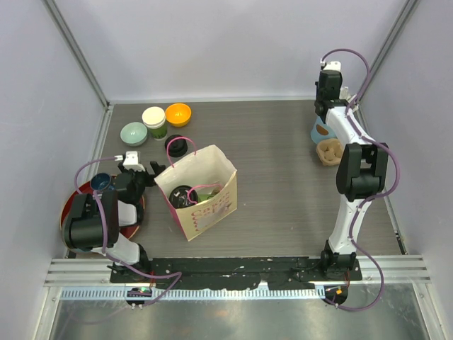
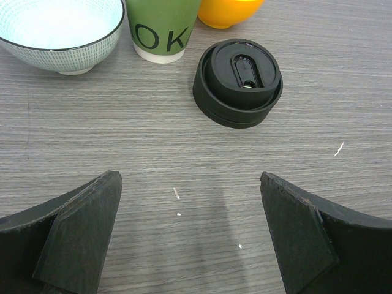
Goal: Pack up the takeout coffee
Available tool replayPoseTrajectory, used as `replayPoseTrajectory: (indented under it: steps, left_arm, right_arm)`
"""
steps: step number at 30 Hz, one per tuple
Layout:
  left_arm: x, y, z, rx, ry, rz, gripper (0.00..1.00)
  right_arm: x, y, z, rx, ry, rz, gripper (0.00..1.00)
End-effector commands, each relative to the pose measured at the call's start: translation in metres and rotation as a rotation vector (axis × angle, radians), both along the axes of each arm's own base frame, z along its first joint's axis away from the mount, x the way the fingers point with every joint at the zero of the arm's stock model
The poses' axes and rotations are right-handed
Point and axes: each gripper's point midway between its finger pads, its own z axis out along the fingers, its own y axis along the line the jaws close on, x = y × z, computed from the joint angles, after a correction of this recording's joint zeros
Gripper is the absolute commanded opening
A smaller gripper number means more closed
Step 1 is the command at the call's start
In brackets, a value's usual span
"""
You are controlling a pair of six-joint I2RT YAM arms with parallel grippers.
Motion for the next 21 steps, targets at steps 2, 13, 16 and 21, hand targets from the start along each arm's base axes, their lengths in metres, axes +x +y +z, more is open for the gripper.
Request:
replayPoseTrajectory:
  steps: [2,13,16,21]
  left_arm:
    - [0.009,0.002,0.023,0.03,-0.079,-0.008,1.0]
    - [0.009,0.002,0.023,0.03,-0.079,-0.008,1.0]
    - [0.009,0.002,0.023,0.03,-0.077,-0.01,1.0]
    - [0.009,0.002,0.024,0.03,-0.079,-0.01,1.0]
  right_arm:
    - [0.001,-0.001,0.033,-0.009,-0.071,-0.008,0.02]
    - [-0.034,-0.003,0.08,-0.01,-0.152,-0.011,0.01]
    - [-0.043,0.0,0.093,-0.002,-0.179,-0.004,0.01]
    - [-0.057,0.002,0.123,0.012,-0.244,0.011,0.01]
